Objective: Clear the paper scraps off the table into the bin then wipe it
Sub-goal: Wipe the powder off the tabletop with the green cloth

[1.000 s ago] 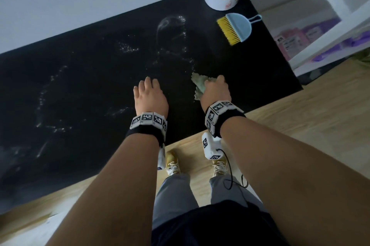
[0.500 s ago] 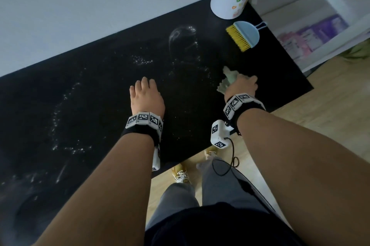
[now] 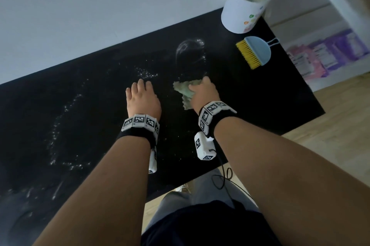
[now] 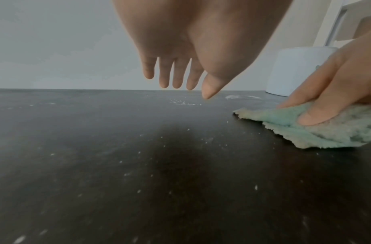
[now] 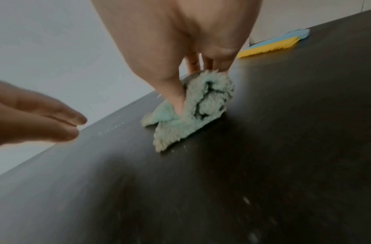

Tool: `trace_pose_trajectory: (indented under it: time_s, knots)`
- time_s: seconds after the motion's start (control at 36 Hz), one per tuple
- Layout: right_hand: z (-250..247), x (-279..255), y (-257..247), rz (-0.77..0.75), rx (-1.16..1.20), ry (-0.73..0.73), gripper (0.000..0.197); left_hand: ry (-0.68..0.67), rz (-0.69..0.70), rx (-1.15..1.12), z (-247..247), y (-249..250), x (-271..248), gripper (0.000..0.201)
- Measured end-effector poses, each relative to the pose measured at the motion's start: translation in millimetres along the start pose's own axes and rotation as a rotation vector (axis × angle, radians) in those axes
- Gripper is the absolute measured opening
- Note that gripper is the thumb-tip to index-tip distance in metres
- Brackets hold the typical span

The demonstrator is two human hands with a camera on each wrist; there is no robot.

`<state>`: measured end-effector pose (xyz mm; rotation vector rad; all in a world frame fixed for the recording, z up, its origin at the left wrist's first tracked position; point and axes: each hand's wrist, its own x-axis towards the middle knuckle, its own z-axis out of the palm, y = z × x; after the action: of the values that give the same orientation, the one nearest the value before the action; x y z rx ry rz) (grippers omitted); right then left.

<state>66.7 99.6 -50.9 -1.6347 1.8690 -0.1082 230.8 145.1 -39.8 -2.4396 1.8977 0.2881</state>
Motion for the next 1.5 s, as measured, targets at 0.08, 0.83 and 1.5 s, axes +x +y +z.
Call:
trace_pose_trajectory:
  time_s: [0.08, 0.83, 1.5]
  knots:
    - [-12, 12, -4, -0.018, 0.080, 0.050, 0.027, -0.008, -0.010, -0.031, -1, 5, 12, 0.043]
    - [-51, 99, -22, -0.082, -0.040, 0.236, 0.036, -0.020, -0.087, -0.044, -9, 15, 70, 0.050]
    - [-31, 127, -59, -0.294, -0.268, -0.011, 0.048, -0.015, -0.188, -0.037, -7, -10, 73, 0.046]
